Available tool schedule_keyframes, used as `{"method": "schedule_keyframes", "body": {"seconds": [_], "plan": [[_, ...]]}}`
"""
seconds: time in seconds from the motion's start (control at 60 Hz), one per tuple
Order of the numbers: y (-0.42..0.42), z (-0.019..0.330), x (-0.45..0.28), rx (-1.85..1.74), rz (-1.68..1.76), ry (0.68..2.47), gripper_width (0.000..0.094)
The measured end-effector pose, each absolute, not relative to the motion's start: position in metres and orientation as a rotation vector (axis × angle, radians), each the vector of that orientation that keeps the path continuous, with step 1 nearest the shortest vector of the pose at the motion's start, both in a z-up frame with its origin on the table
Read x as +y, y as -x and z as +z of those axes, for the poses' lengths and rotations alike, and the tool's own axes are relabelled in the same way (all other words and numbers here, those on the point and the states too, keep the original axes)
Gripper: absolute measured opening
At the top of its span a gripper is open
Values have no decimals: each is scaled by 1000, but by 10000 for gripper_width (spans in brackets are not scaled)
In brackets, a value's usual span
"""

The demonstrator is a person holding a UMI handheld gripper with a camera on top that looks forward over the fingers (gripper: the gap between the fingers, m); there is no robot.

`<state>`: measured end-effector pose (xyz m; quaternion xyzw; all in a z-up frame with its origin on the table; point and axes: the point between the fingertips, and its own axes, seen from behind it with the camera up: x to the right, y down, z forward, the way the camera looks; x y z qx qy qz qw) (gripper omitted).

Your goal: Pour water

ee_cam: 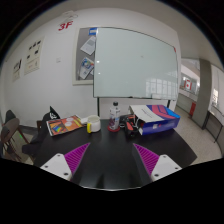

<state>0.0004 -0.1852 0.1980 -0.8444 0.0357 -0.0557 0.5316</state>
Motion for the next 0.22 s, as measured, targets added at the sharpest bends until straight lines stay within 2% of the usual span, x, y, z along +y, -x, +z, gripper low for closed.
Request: {"method": "schedule_keyframes", "body": {"seconds": [0.217], "plan": [[-12, 213, -215, 106, -172, 1997, 841]]}}
